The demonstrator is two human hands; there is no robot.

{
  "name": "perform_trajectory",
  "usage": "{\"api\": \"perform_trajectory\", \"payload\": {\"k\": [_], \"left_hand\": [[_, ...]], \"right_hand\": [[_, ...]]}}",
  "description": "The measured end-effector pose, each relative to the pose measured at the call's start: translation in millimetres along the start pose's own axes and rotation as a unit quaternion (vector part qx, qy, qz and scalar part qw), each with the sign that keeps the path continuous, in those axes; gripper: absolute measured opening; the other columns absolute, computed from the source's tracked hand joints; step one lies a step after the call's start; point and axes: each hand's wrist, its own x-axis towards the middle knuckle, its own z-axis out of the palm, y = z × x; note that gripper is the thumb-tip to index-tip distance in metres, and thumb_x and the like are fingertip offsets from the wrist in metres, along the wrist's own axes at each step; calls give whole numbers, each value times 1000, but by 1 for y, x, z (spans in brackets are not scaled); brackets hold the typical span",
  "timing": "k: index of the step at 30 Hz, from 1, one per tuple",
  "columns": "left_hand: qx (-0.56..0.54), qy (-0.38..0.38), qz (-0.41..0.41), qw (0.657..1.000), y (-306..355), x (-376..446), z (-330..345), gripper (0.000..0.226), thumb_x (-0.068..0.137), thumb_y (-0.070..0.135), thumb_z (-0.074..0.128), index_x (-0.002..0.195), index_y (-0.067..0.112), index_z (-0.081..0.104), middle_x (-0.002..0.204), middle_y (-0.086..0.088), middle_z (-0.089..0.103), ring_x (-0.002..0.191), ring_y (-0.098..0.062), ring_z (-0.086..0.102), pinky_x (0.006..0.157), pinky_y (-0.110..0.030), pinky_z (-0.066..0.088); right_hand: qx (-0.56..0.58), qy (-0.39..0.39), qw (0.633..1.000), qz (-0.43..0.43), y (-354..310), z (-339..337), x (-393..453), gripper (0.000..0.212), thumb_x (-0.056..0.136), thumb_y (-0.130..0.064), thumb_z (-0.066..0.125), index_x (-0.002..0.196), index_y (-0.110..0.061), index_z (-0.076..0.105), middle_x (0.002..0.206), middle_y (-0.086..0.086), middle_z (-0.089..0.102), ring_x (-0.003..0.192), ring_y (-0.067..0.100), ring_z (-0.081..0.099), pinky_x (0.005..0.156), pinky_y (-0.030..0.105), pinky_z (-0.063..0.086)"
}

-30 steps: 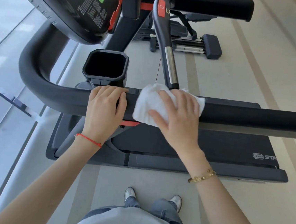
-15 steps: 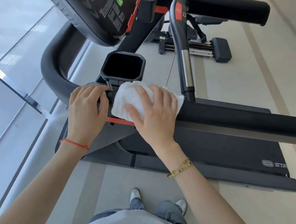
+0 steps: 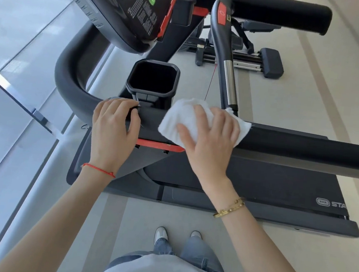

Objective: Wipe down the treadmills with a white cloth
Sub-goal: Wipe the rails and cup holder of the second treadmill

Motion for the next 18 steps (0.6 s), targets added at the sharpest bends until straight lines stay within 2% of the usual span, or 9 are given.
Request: {"api": "perform_trajectory", "payload": {"k": [6, 12, 18], "left_hand": [[-15, -21, 33, 999, 34, -2, 14, 26, 97, 14, 48, 114, 10, 67, 113, -3, 69, 113, -25, 58, 105, -42, 39], [-25, -41, 57, 997, 80, 0, 40, 25, 98, 13, 48, 113, 12, 67, 111, -1, 68, 112, -23, 58, 108, -36, 35], [-34, -64, 72, 995, 126, -4, 64, 22, 98, 13, 49, 108, 12, 69, 101, 0, 70, 99, -20, 61, 105, -34, 35]], "right_hand": [[2, -3, 998, -68, 16, 0, -4, 56, 97, -62, 43, 130, -19, 58, 118, 11, 58, 114, 31, 54, 109, 45, 34], [-20, 25, 999, -17, 83, -14, -15, 54, 96, -60, 48, 130, -18, 58, 120, 13, 57, 115, 32, 51, 109, 46, 34], [-35, 28, 998, 49, 129, -26, -23, 53, 98, -56, 47, 129, -15, 58, 124, 15, 54, 119, 34, 48, 112, 48, 30]]}}
